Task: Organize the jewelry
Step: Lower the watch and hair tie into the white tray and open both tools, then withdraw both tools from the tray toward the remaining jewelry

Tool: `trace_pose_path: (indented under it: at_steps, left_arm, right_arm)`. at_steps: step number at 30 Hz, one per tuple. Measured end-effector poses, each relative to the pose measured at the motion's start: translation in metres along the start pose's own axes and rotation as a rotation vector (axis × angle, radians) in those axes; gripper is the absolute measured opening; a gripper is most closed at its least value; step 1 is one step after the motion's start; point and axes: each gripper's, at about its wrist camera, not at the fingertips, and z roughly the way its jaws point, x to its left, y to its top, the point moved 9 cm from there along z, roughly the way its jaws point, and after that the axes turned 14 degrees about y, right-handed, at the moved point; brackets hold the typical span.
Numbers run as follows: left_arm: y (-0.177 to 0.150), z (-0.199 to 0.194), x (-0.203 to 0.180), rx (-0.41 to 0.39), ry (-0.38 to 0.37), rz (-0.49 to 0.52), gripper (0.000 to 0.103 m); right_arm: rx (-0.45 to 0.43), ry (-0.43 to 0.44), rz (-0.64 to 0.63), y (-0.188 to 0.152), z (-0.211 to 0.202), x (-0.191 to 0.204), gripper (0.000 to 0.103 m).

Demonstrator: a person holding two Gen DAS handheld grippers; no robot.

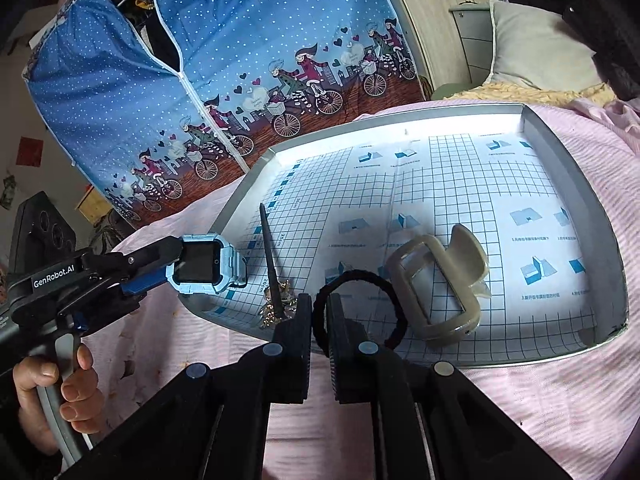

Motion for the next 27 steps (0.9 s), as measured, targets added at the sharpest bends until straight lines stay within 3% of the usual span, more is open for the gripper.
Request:
trace_pose_path:
  at_steps: [2, 6, 7, 9, 10, 15, 21, 23, 27]
  left_arm:
    - [-0.002, -0.011, -0.001, -0.019, -0.006, -0.006, 0.062]
    - [-0.008, -0.045, -0.009, -0.095, -0.001, 0.051, 0.074]
    - [-0.011, -0.056, -0.012, -0.127, -0.004, 0.074, 0.082]
    - [-0.020, -0.079, -0.017, -0.200, 0.011, 0.119, 0.097]
    - [-0.024, -0.091, -0.019, -0.239, 0.020, 0.136, 0.102]
    - [-0.048, -0.147, -0.033, -0.413, 0.076, 0.228, 0.102]
    - [-0.089, -0.190, -0.041, -0.496, 0.180, 0.357, 0.102]
    - [-0.101, -0.199, -0.036, -0.495, 0.216, 0.356, 0.102]
    - [-0.128, -0.211, -0.025, -0.493, 0.215, 0.327, 0.102]
  right_arm:
    - [-0.017, 0.002, 0.013, 0.000, -0.006, -0.001, 0.027]
    - [-0.059, -0.012, 0.002, 0.000, -0.025, 0.004, 0.035]
    - [-0.075, -0.012, -0.004, 0.000, -0.031, 0.007, 0.038]
    - [-0.113, -0.018, -0.036, 0.000, -0.046, 0.017, 0.056]
    - [-0.136, -0.024, -0.060, 0.000, -0.055, 0.023, 0.060]
    - [-0.245, 0.020, -0.157, -0.004, -0.098, 0.058, 0.101]
    - [-0.332, 0.027, -0.284, -0.017, -0.142, 0.102, 0.103]
    - [-0.354, 0.025, -0.321, -0.025, -0.155, 0.116, 0.103]
    - [-0.379, 0.019, -0.361, -0.044, -0.175, 0.134, 0.103]
